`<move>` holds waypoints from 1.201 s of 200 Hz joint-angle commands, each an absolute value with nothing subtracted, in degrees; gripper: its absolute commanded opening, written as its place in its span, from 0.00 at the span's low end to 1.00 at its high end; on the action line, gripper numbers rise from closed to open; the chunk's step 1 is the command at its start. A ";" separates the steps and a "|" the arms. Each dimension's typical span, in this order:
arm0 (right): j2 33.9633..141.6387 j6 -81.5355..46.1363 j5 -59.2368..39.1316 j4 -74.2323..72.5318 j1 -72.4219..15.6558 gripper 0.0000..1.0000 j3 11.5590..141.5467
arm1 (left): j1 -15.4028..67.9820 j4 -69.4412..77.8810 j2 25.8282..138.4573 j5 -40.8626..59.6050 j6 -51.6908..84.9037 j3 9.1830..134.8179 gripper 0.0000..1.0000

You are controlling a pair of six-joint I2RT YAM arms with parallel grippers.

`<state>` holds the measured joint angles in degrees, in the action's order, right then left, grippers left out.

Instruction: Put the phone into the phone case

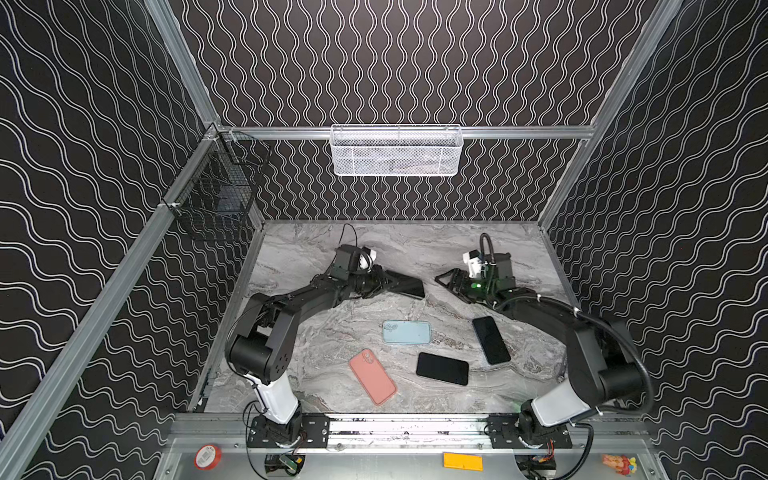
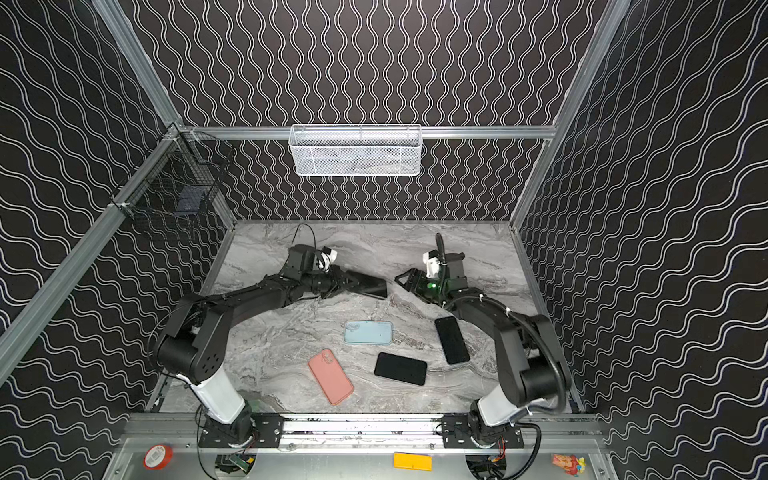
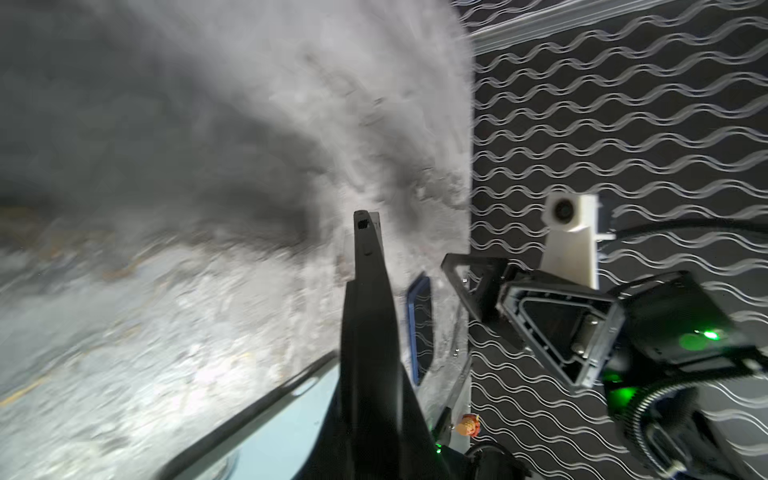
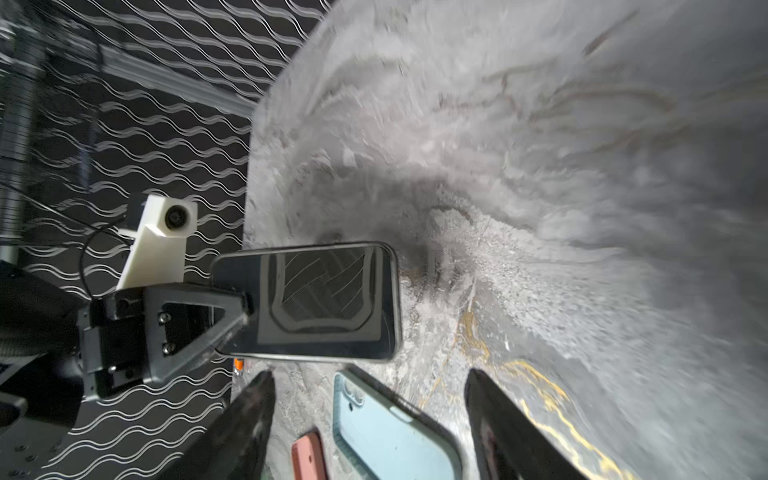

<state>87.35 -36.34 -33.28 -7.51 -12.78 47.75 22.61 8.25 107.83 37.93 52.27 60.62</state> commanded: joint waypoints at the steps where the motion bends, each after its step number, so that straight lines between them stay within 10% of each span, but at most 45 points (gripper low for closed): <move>1: 82.67 -34.27 -34.99 -1.52 -10.58 0.75 47.16 | 22.43 9.84 105.93 41.93 51.20 63.09 0.00; 91: 69.82 -46.39 -58.32 -19.41 -0.22 0.76 38.95 | 22.15 15.18 102.44 51.39 56.42 68.71 0.00; 240: 73.99 -71.60 -61.04 -55.20 -3.25 0.81 34.00 | 25.03 17.40 100.66 51.98 60.36 71.43 0.00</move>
